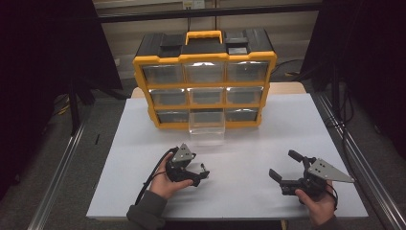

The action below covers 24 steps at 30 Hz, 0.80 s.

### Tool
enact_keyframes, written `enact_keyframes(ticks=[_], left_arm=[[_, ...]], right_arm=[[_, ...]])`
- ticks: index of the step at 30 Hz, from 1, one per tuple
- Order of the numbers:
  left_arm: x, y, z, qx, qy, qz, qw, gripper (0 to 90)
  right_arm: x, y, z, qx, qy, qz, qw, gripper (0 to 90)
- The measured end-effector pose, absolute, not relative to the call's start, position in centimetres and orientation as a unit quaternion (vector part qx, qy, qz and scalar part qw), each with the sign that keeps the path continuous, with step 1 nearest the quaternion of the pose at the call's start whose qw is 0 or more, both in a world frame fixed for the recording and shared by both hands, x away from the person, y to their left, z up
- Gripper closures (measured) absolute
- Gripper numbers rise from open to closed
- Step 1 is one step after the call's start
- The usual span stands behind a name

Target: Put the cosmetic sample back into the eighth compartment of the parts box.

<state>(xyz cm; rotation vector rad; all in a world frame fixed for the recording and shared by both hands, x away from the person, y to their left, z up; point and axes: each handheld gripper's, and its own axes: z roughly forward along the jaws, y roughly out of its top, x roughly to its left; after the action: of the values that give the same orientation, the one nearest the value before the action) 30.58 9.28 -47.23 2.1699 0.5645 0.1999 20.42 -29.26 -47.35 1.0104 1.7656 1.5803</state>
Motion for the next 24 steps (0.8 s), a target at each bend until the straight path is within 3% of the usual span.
enact_keyframes(ticks=[10, 24], left_arm=[[31.3, 8.1, -47.8, 0.902, 0.197, 0.064, 0.38, 30.3], [31.5, 7.9, -48.1, 0.905, 0.184, 0.057, 0.379, 38.7]], right_arm=[[20.4, -29.2, -47.3, 0.376, 0.659, 0.59, 0.277, 0.8], [20.4, -29.3, -47.3, 0.375, 0.659, 0.591, 0.276, 0.8]])
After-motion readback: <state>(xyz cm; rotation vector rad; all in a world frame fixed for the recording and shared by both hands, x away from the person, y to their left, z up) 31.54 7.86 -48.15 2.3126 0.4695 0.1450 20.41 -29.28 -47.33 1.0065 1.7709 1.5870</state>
